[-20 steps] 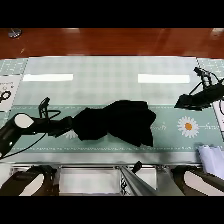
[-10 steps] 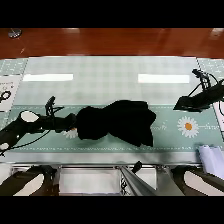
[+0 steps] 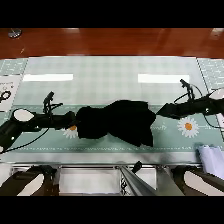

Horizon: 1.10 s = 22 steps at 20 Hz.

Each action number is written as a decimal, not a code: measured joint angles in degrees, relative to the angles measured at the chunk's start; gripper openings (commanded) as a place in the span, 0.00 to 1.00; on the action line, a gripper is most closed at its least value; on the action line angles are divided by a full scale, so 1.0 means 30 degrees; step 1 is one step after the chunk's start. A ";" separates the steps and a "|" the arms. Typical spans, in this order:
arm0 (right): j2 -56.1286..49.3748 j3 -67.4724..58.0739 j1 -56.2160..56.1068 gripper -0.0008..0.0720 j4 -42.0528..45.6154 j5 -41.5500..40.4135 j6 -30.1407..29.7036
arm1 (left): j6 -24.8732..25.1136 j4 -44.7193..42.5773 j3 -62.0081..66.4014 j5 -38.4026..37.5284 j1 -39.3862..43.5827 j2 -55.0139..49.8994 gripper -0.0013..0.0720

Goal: Fold the shirts.

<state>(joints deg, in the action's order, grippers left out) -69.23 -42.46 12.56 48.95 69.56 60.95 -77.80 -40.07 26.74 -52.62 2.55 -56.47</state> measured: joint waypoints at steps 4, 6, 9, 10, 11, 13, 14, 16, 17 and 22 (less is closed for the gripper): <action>0.0000 0.1690 -0.0022 0.77 -0.2980 -0.1042 -0.2171 | -0.0561 0.0015 0.0401 -0.0401 0.0000 0.0080 0.05; 0.0000 0.2120 -0.0415 0.77 -0.4109 -0.1530 -0.2878 | -0.0736 0.0015 0.0554 -0.0444 0.0000 0.0087 0.05; 0.0000 0.2397 -0.2157 0.70 -0.4976 -0.2892 -0.3191 | -0.1093 0.0058 0.0714 -0.0452 0.0000 0.0095 0.05; 0.0000 0.2455 -0.3002 0.48 -0.5195 -0.3679 -0.3191 | -0.1202 0.0066 0.0772 -0.0466 0.0000 0.0095 0.05; 0.0000 0.2492 -0.3781 0.10 -0.5282 -0.4546 -0.3140 | -0.1231 0.0073 0.0845 -0.0459 0.0000 0.0095 0.05; 0.0000 0.2484 -0.5034 0.06 -0.5472 -0.6193 -0.2783 | -0.1348 0.0073 0.1093 -0.0488 -0.0058 0.0095 0.05; 0.0029 0.2368 -0.5326 0.06 -0.5406 -0.6739 -0.2696 | -0.1355 0.0066 0.1348 -0.0597 -0.0168 0.0117 0.05; 0.0423 0.1785 -0.5333 0.06 -0.5231 -0.7089 -0.2470 | -0.1158 0.0066 0.2280 -0.1005 -0.0576 0.0226 0.05; 0.0809 0.1341 -0.5056 0.06 -0.4947 -0.6921 -0.2412 | -0.0918 0.0051 0.2994 -0.1290 -0.0867 0.0357 0.05; 0.4510 -0.3184 -0.2259 0.05 -0.4204 -0.6229 -0.1479 | 0.1464 0.0029 0.9632 -0.3031 -0.2572 0.2055 0.05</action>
<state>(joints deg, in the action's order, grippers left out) -55.70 -52.01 5.78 36.34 50.87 56.51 -73.41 -39.99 55.64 -61.71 -5.17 -50.30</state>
